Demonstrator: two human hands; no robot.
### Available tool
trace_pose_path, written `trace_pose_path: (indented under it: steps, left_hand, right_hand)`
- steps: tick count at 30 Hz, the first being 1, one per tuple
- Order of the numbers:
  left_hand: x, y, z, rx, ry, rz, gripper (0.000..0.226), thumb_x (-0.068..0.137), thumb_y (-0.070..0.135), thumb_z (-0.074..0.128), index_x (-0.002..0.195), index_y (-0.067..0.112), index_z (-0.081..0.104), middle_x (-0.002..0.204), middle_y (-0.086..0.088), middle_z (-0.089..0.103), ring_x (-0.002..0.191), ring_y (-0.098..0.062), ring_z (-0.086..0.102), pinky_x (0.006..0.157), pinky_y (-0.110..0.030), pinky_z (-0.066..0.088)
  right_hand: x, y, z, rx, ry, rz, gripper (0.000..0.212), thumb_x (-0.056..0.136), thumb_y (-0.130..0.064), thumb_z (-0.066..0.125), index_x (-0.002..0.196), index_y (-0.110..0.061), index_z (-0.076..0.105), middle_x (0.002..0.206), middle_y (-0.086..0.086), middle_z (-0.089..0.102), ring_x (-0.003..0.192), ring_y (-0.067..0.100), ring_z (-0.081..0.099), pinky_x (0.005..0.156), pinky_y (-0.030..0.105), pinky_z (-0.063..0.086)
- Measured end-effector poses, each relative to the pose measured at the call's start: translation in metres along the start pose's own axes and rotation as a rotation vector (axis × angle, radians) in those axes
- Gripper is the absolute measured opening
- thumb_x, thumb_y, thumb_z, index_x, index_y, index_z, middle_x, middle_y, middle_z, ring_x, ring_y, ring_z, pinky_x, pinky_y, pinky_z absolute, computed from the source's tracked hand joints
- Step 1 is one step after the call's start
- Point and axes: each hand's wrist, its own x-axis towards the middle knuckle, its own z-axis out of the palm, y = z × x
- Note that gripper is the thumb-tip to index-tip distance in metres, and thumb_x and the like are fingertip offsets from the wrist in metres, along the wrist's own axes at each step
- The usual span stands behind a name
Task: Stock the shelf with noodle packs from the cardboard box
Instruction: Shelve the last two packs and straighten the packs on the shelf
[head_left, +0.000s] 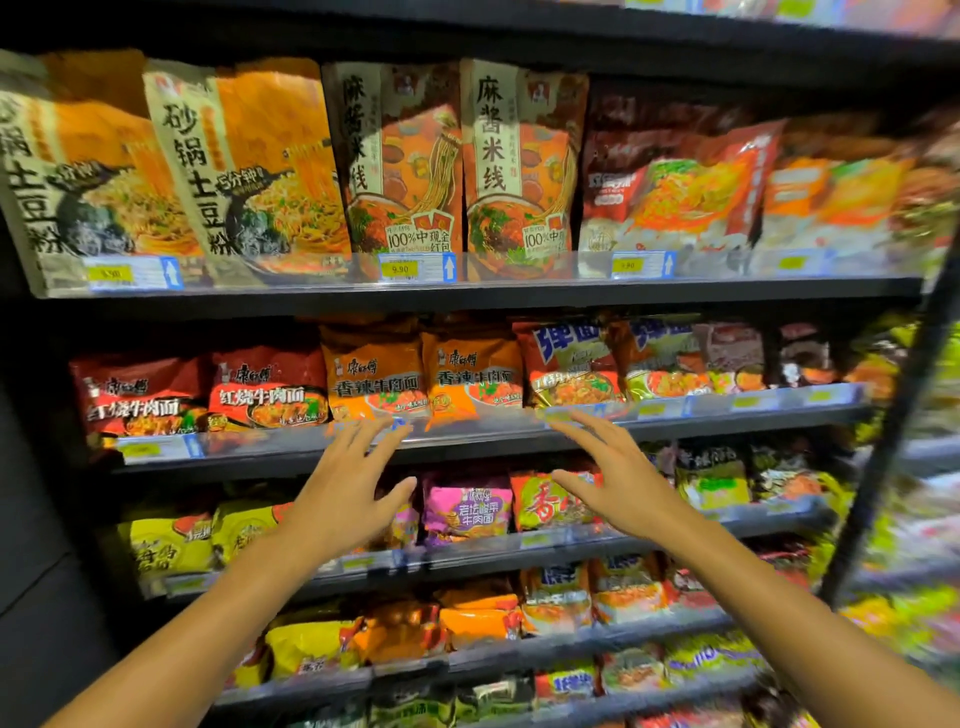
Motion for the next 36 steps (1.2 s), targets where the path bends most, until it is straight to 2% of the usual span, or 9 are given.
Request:
trace_pose_path:
  steps: [2, 4, 10, 13, 17, 19, 22, 28, 36]
  left_hand:
    - [-0.009, 0.007, -0.003, -0.02, -0.002, 0.024, 0.078, 0.086, 0.068, 0.026, 0.153, 0.028, 0.031, 0.155, 0.003, 0.031, 0.144, -0.02, 0.026, 0.117, -0.044, 0.031]
    - [-0.02, 0.015, -0.008, -0.05, 0.001, 0.043, 0.078, 0.085, 0.067, 0.028, 0.151, 0.026, 0.035, 0.152, 0.001, 0.036, 0.142, -0.021, 0.029, 0.116, -0.043, 0.032]
    - [-0.058, 0.039, -0.016, -0.125, -0.071, 0.009, 0.087, 0.077, 0.073, 0.028, 0.152, 0.027, 0.035, 0.156, 0.004, 0.032, 0.145, -0.021, 0.025, 0.118, -0.044, 0.027]
    - [-0.071, 0.057, -0.026, -0.11, -0.089, -0.007, 0.089, 0.077, 0.076, 0.029, 0.152, 0.031, 0.032, 0.157, 0.006, 0.029, 0.146, -0.019, 0.022, 0.118, -0.044, 0.026]
    - [-0.087, 0.091, -0.046, -0.132, -0.1, -0.034, 0.089, 0.075, 0.079, 0.032, 0.152, 0.034, 0.03, 0.158, 0.008, 0.027, 0.146, -0.017, 0.021, 0.117, -0.043, 0.026]
    - [-0.092, 0.115, -0.057, -0.152, -0.092, -0.037, 0.085, 0.079, 0.076, 0.042, 0.152, 0.034, 0.031, 0.158, 0.008, 0.027, 0.146, -0.017, 0.021, 0.117, -0.042, 0.025]
    - [-0.102, 0.16, -0.069, -0.171, -0.064, -0.052, 0.073, 0.09, 0.058, 0.059, 0.152, 0.034, 0.03, 0.159, 0.007, 0.026, 0.147, -0.016, 0.018, 0.118, -0.042, 0.024]
    - [-0.124, 0.244, -0.089, -0.121, -0.032, -0.057, 0.071, 0.091, 0.057, 0.057, 0.152, 0.037, 0.028, 0.159, 0.01, 0.024, 0.148, -0.012, 0.015, 0.118, -0.04, 0.024]
    - [-0.149, 0.296, -0.125, -0.141, -0.002, -0.054, 0.071, 0.089, 0.062, 0.054, 0.151, 0.04, 0.027, 0.158, 0.017, 0.021, 0.148, -0.009, 0.015, 0.118, -0.039, 0.026]
  right_hand:
    - [-0.017, -0.003, -0.009, -0.008, 0.002, 0.037, 0.064, 0.095, -0.053, 0.054, 0.152, -0.038, 0.03, 0.163, -0.01, 0.019, 0.15, 0.016, 0.013, 0.121, 0.044, 0.024]
    - [-0.035, -0.004, -0.017, -0.002, -0.015, 0.085, 0.067, 0.095, -0.053, 0.056, 0.154, -0.033, 0.031, 0.163, -0.01, 0.019, 0.15, 0.016, 0.014, 0.121, 0.043, 0.024]
    - [-0.082, -0.005, -0.043, -0.016, -0.063, 0.134, 0.073, 0.091, -0.061, 0.054, 0.154, -0.034, 0.03, 0.163, -0.009, 0.02, 0.149, 0.021, 0.02, 0.115, 0.047, 0.034]
    - [-0.105, -0.004, -0.06, -0.016, -0.049, 0.121, 0.073, 0.092, -0.058, 0.055, 0.155, -0.032, 0.029, 0.163, -0.008, 0.02, 0.15, 0.018, 0.015, 0.121, 0.044, 0.024]
    - [-0.133, 0.003, -0.091, 0.006, -0.056, 0.095, 0.075, 0.091, -0.059, 0.057, 0.155, -0.033, 0.027, 0.163, -0.009, 0.018, 0.151, 0.018, 0.013, 0.12, 0.044, 0.024]
    - [-0.149, 0.008, -0.109, 0.023, -0.065, 0.082, 0.076, 0.091, -0.059, 0.057, 0.155, -0.033, 0.026, 0.164, -0.009, 0.017, 0.151, 0.018, 0.013, 0.117, 0.04, 0.027]
    - [-0.175, 0.019, -0.137, 0.024, -0.071, 0.043, 0.078, 0.09, -0.061, 0.058, 0.155, -0.033, 0.026, 0.164, -0.009, 0.017, 0.151, 0.018, 0.014, 0.119, 0.041, 0.025]
    - [-0.219, 0.041, -0.188, 0.067, -0.102, -0.057, 0.08, 0.089, -0.061, 0.06, 0.155, -0.035, 0.025, 0.163, -0.01, 0.018, 0.151, 0.018, 0.015, 0.121, 0.045, 0.025]
    - [-0.249, 0.046, -0.227, 0.123, -0.093, -0.097, 0.084, 0.084, -0.069, 0.059, 0.155, -0.039, 0.023, 0.163, -0.012, 0.018, 0.151, 0.014, 0.017, 0.12, 0.044, 0.027]
